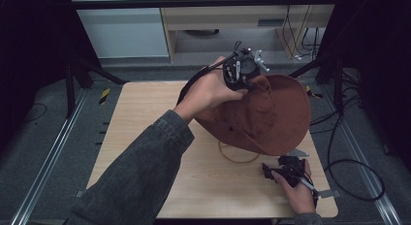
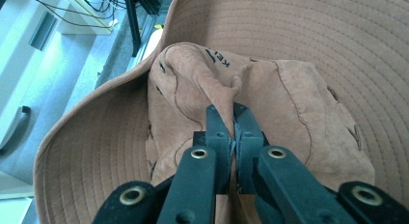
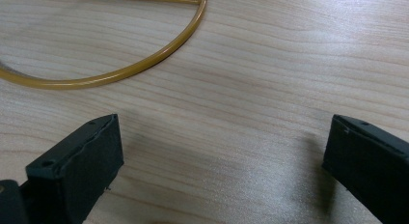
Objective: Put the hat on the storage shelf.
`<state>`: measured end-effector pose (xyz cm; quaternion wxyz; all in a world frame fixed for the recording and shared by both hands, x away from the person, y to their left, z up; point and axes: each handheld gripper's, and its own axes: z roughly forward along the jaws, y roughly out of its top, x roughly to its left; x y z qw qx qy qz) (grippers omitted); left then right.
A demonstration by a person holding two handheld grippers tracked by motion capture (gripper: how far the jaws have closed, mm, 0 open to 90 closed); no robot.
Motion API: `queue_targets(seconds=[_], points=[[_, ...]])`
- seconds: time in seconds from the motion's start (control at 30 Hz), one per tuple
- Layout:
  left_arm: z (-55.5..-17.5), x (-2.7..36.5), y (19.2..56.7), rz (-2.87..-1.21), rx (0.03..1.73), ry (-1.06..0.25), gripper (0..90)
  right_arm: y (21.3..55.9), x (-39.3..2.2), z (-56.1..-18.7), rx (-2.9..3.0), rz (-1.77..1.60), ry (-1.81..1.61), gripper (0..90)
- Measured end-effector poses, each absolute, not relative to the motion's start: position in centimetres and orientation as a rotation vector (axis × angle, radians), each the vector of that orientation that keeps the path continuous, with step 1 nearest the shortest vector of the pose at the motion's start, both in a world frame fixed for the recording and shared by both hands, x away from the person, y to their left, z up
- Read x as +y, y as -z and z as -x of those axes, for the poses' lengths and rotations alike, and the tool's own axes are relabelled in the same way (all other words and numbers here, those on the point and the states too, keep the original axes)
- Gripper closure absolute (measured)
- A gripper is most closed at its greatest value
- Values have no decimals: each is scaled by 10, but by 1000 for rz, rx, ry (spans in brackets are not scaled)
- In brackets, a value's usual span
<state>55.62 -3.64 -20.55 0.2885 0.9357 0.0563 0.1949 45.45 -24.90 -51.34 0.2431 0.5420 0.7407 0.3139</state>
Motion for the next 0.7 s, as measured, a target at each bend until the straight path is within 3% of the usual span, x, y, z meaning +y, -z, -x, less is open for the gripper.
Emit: queue_targets(seconds=[0.7], points=[[-559, -39, 216, -2490, 169, -526, 802, 513, -249, -454, 2024, -1481, -857, 4]])
